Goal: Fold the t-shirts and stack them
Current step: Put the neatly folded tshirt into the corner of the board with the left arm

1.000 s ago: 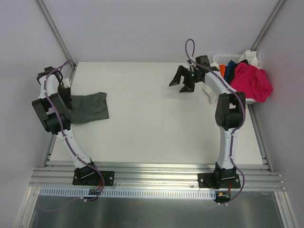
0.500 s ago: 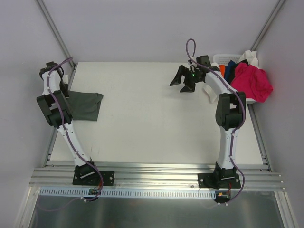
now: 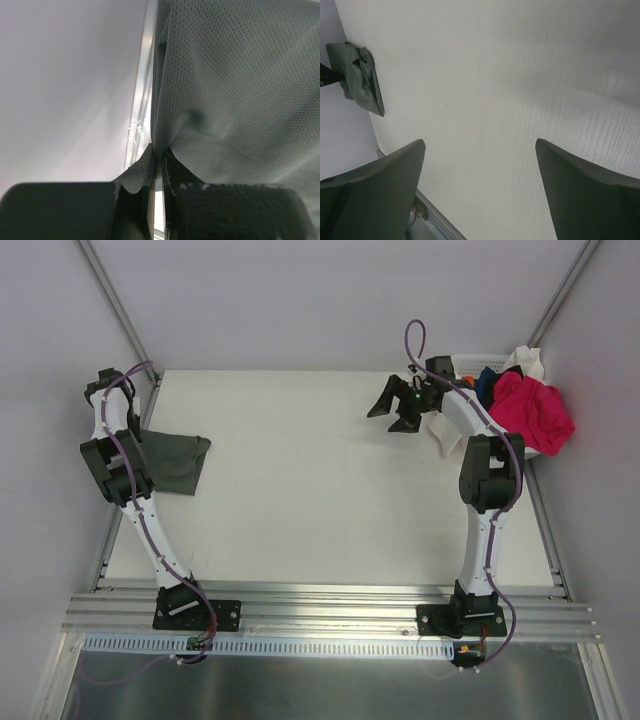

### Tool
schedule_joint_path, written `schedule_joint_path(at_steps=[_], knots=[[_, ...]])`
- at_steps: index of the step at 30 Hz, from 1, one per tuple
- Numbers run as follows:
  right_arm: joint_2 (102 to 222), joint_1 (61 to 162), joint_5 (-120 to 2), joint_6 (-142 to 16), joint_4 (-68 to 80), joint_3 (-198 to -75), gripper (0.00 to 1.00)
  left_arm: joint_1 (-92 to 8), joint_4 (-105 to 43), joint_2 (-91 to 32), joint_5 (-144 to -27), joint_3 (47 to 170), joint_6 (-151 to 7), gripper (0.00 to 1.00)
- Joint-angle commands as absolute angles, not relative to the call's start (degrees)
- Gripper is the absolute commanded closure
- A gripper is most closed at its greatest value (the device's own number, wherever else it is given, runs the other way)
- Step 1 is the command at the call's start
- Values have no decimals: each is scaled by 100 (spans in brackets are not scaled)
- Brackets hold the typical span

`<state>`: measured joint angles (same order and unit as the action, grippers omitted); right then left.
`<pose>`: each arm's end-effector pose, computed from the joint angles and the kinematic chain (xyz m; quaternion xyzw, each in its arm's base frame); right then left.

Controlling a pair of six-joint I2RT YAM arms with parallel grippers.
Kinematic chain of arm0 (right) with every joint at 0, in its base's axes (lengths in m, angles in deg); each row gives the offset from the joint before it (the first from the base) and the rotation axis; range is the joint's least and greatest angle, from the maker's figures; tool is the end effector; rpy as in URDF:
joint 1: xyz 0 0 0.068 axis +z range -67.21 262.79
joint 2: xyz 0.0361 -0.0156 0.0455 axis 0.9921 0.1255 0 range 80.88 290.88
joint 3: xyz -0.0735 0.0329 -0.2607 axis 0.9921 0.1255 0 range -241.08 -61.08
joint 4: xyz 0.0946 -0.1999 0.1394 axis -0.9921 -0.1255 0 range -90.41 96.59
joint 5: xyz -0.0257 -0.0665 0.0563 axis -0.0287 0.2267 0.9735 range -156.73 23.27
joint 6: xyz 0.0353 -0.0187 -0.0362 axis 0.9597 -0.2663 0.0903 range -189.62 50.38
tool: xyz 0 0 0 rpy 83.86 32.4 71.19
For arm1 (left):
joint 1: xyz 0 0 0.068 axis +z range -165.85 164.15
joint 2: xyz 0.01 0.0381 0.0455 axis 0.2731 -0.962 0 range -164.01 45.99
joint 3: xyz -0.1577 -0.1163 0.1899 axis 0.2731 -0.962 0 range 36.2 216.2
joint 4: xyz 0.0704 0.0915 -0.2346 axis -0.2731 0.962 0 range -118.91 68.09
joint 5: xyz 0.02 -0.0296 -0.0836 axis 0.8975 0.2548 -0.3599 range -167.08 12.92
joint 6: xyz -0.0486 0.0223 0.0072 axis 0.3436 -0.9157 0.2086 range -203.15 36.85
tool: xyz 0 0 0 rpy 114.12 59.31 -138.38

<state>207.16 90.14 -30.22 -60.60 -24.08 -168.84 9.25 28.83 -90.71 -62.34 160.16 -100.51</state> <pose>0.4879 0.0842 0.2277 -0.0962 0.8916 0.3377 0.2860 0.4495 0.2206 0.1969 -0.0876 0.9737 0.1787 0.1110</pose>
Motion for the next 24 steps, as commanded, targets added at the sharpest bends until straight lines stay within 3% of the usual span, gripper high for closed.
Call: schedule_joint_path(at_steps=[1, 13, 15, 17, 20, 22, 24], knots=[[20410, 8973, -2850, -6004, -2338, -16927, 3, 920, 2989, -9086, -5924, 16276, -10055, 100], [20375, 8973, -2858, -6030, -2312, -16883, 3, 920, 2971, -9147, -5854, 16241, -9932, 99], [20375, 8973, -2867, -6074, -2320, -16874, 2, 920, 2963, -9147, -5845, 16241, -9914, 87], [20349, 8982, -2876, -6083, -2329, -16866, 2, 903, 2963, -9130, -5810, 16232, -9871, 57], [20340, 8982, -2867, -6101, -2338, -16848, 2, 885, 2963, -9025, -5775, 16180, -9818, 36], [20348, 8982, -2867, -6083, -2338, -16848, 1, 859, 2954, -8928, -5775, 16092, -9765, 27], [20357, 8982, -2858, -6083, -2320, -16865, 2, 789, 2954, -8717, -5775, 15951, -9678, 10]])
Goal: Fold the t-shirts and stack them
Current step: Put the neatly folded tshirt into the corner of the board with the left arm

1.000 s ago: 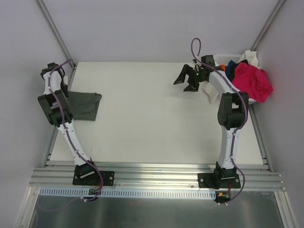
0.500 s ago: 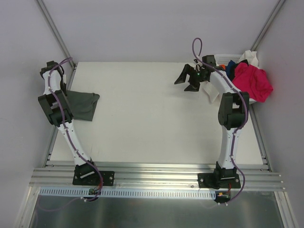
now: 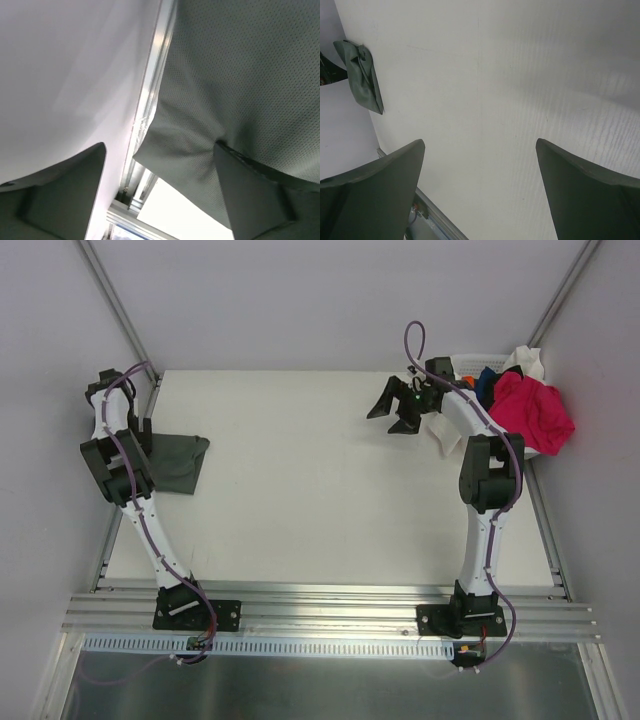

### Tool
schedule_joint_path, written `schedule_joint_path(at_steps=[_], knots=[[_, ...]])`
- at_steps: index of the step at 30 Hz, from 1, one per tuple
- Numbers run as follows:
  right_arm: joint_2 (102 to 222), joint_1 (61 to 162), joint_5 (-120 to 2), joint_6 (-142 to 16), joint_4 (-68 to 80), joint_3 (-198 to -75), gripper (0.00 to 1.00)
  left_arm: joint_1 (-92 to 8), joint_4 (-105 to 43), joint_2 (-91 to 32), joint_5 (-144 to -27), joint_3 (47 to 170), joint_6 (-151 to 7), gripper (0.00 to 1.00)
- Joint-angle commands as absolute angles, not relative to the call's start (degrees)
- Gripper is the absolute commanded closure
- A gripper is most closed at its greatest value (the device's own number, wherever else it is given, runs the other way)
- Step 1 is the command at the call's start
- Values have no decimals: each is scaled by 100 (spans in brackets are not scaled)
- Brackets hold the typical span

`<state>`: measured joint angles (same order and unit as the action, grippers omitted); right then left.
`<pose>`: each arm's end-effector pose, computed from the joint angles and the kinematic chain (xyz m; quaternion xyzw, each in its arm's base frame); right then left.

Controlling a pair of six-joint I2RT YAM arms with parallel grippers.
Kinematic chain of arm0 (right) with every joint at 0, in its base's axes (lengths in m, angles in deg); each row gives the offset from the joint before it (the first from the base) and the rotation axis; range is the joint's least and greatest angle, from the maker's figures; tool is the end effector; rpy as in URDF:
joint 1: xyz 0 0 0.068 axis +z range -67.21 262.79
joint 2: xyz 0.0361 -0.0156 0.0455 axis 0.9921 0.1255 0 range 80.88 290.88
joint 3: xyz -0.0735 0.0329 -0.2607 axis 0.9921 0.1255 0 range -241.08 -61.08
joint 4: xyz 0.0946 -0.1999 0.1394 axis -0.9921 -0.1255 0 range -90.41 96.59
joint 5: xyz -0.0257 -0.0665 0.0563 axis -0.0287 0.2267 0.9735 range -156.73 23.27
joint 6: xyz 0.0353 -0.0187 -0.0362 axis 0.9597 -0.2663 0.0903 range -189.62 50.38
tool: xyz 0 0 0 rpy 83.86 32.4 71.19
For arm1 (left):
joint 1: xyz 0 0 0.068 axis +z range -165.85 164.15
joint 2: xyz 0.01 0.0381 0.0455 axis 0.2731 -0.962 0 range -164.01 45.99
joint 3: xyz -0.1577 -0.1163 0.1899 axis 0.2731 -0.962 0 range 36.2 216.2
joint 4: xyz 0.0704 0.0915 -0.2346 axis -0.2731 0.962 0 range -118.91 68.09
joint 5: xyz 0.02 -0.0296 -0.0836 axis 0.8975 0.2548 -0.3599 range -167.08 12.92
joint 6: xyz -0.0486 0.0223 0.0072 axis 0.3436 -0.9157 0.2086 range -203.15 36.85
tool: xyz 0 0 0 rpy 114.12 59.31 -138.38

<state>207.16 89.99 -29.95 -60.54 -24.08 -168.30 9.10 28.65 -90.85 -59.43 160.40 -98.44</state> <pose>0.4871 0.0830 0.2248 -0.0940 0.8926 0.3395 0.2814 0.4500 0.2213 0.1975 -0.1082 0.9678 0.2003 0.1076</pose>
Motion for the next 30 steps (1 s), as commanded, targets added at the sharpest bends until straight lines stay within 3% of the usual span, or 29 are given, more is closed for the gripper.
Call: schedule_joint_path(at_steps=[1, 3, 7, 10, 16, 20, 25, 30], knots=[[20357, 8982, -2858, -6083, -2320, -16909, 1, 753, 2963, -8525, -5766, 15899, -9642, 6], [20357, 8973, -2893, -6127, -2364, -16953, 0, 674, 2971, -8243, -5870, 15793, -9528, 1], [20226, 8964, -2999, -6250, -2505, -17137, 1, 166, 3007, -7217, -6291, 15941, -9414, 1], [20120, 8956, -3192, -6513, -2750, -17410, 3, -256, 2980, -6671, -7319, 16205, -9195, 1], [19787, 8798, -3508, -7286, -3638, -17692, 3, -1074, 2971, -6344, -8647, 16671, -8948, 1], [19041, 8666, -4017, -7445, -3867, -17139, 3, -1522, 2963, -6124, -9297, 16392, -8658, 1], [17968, 8674, -5001, -7822, -4393, -17031, 3, -2138, 2937, -5966, -9843, 15995, -8332, 1], [17721, 8674, -5978, -7911, -5431, -17411, 3, -2314, 2752, -6071, -10214, 16170, -8024, 1]])
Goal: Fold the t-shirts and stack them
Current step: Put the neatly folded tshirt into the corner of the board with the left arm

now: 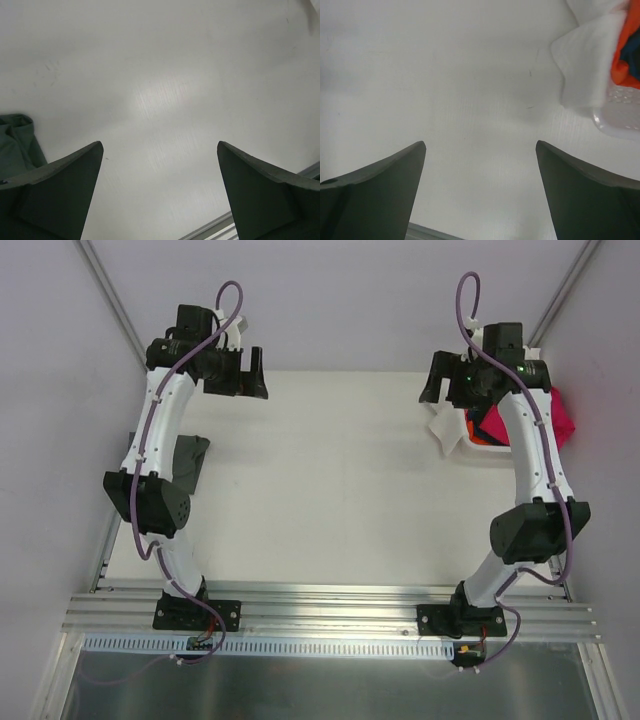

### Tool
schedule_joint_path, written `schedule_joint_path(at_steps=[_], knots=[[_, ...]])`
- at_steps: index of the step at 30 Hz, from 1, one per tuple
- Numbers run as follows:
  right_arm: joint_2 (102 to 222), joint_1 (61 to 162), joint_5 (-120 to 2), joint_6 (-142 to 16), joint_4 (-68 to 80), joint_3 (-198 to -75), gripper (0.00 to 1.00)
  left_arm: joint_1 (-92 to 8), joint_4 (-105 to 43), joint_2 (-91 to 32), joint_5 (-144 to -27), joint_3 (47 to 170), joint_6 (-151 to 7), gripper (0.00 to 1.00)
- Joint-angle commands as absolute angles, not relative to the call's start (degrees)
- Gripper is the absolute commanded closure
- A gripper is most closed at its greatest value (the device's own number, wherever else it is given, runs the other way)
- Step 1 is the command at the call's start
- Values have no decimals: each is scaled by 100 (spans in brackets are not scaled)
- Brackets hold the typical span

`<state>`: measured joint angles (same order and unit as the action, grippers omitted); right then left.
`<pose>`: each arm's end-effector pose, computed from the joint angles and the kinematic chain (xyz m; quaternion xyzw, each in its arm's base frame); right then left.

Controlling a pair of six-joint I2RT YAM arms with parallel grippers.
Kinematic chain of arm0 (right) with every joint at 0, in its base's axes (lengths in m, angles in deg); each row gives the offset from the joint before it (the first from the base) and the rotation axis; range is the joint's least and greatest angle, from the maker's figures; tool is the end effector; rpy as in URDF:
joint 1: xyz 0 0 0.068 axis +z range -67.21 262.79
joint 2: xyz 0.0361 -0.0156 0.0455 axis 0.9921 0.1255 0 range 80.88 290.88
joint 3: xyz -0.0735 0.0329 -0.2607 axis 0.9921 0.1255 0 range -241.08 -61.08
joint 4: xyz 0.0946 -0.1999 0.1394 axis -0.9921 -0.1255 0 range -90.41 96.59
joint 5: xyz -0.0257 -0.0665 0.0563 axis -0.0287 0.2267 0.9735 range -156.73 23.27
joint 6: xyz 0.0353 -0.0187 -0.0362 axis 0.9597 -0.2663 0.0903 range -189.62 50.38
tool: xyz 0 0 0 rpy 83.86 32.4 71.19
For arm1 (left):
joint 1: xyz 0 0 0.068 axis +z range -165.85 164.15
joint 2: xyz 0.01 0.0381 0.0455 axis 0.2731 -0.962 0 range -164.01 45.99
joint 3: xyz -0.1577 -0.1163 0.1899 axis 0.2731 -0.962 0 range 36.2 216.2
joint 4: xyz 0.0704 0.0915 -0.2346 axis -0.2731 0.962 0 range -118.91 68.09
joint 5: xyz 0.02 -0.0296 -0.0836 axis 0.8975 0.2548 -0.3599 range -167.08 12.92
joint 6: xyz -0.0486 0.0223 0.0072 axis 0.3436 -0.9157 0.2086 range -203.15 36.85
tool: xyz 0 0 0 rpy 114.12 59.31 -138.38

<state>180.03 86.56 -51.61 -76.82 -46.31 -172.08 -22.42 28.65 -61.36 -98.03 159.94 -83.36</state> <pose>0.3697 0.0336 0.4120 -0.1405 0.8929 0.1074 0.4141 0.3936 -0.0581 0.4216 0.1280 0.8893 -0.1879 0.3967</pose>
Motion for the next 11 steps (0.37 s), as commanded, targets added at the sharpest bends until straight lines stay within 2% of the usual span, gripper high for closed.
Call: schedule_joint_path(at_steps=[1, 7, 11], knots=[[17634, 8674, -6074, -7920, -5414, -17350, 3, -2480, 2752, -6088, -10065, 16258, -8103, 1], [16965, 8683, -5787, -7718, -5431, -17086, 3, -2762, 2541, -5790, -9949, 15820, -8121, 1], [16588, 8789, -5978, -7744, -5171, -16340, 3, -2868, 2532, -5728, -9906, 15661, -8226, 1]])
